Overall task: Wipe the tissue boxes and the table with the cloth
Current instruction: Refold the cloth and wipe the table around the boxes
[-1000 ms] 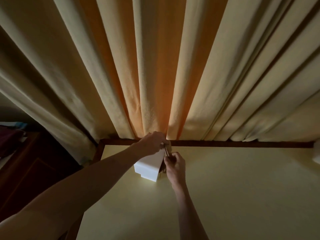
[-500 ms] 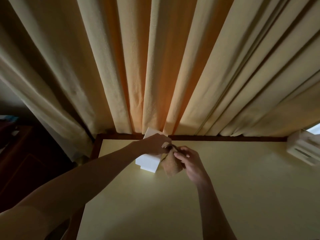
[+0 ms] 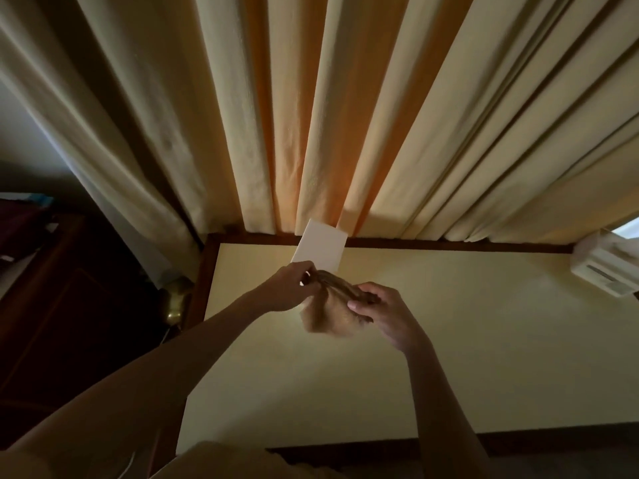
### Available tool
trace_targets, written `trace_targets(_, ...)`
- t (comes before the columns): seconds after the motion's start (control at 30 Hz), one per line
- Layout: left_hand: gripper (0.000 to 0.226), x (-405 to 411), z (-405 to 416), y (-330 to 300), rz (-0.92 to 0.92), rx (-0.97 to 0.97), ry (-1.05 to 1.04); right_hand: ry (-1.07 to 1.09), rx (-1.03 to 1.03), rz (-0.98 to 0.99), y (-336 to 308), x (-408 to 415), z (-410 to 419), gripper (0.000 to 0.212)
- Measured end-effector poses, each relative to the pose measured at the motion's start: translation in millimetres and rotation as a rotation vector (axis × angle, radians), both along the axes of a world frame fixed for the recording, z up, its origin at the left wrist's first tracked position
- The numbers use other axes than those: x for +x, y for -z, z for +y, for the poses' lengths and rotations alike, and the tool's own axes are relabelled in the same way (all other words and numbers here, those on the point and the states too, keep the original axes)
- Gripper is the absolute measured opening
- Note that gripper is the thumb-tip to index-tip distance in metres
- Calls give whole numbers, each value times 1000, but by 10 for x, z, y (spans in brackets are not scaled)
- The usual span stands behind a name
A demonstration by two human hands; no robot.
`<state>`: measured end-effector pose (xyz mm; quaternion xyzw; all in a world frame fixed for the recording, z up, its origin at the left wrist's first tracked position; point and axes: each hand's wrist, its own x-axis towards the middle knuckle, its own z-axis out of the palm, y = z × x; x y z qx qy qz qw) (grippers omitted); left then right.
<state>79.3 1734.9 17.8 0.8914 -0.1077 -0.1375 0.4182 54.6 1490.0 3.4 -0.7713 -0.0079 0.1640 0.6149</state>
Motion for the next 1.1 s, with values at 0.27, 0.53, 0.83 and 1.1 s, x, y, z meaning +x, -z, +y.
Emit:
trace_targets(0.27,13,-744,404,650,307,65,-127,-73,-346,51,639,-254,567,15)
trace_targets(0.53,35,-986,304,1133,-81,364,-245,-98,-709,-210,1036,-413,1083,46)
trace_targets(0.83,75,-1176,446,1585,-212,606,214,-334,-757,-317,1367,-715,968,48)
trace_targets(1.1,64,-1052,448,1390,-103,599,183,-386,-742,-266,1285,-537,1081,49)
